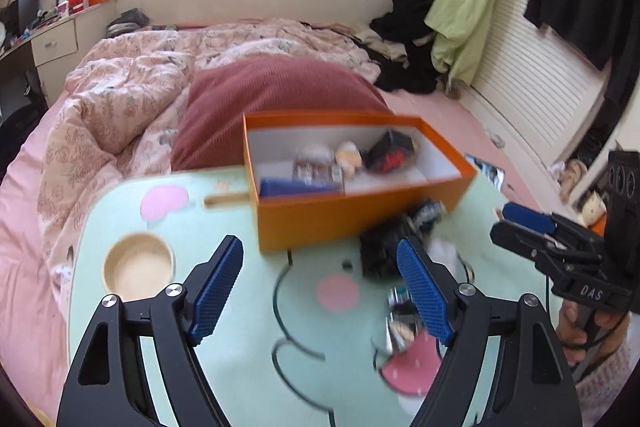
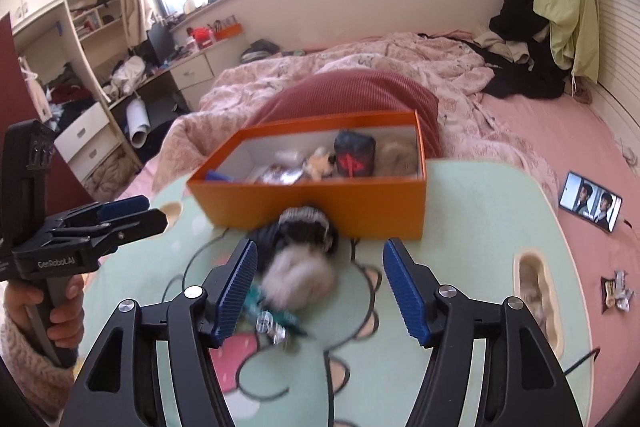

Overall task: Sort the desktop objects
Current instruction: 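Drop the black case and blue tin into the orange box, both grippers, then withdraw both open grippers from the orange box back over the table, then grasp the green toy car on the table with the right gripper, then grasp the silver cone keychain with the left gripper while the right gripper holds the car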

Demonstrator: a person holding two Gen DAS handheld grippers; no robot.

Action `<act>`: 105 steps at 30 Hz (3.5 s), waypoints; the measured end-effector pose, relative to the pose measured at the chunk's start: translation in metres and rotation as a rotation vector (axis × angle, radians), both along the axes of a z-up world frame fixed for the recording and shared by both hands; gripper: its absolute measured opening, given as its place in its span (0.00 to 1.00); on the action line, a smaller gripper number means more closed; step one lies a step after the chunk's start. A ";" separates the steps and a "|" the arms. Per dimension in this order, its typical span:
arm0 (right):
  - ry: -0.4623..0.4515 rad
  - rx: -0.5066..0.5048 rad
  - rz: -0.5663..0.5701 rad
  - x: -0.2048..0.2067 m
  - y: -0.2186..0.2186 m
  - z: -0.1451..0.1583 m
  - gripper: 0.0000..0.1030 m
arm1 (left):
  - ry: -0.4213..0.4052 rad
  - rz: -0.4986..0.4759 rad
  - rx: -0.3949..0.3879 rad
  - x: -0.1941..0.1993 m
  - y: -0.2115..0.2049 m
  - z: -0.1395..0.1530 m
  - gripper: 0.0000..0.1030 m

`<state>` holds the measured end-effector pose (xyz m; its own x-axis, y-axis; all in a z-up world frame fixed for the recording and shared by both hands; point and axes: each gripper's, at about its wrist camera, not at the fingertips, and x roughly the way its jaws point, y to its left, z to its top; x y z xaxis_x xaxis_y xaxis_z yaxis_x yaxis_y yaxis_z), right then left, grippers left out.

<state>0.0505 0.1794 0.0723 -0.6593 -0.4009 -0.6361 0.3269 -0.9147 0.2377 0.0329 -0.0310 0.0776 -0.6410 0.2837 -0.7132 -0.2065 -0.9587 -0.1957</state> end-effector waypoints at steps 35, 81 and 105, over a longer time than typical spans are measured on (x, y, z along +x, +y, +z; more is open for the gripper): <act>-0.068 0.248 0.102 0.048 -0.028 -0.064 1.00 | -0.148 -0.047 -0.197 0.044 0.042 -0.074 1.00; -0.006 0.263 0.103 0.052 -0.031 -0.059 0.36 | -0.148 -0.047 -0.192 0.044 0.040 -0.074 1.00; 0.012 0.197 0.080 0.058 -0.023 -0.062 0.24 | -0.140 -0.085 -0.163 -0.004 0.063 -0.054 0.58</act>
